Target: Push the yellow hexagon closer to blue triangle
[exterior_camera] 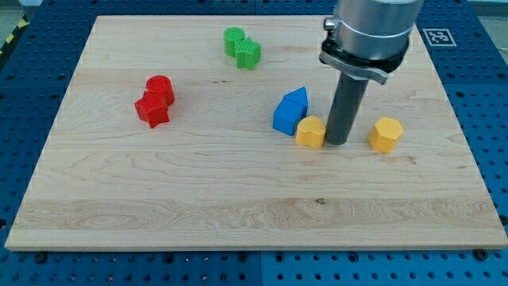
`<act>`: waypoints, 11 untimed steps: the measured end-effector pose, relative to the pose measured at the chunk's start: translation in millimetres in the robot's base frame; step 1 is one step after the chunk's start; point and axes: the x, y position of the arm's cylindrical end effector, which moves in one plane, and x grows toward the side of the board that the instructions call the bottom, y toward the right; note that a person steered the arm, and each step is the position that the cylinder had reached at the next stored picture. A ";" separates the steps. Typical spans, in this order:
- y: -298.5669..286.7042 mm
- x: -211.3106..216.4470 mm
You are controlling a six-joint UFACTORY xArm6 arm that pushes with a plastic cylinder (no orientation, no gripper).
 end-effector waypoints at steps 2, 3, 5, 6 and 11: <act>45.5 70.9; 96.5 64.5; 122.1 19.2; 107.2 5.9; 81.0 33.6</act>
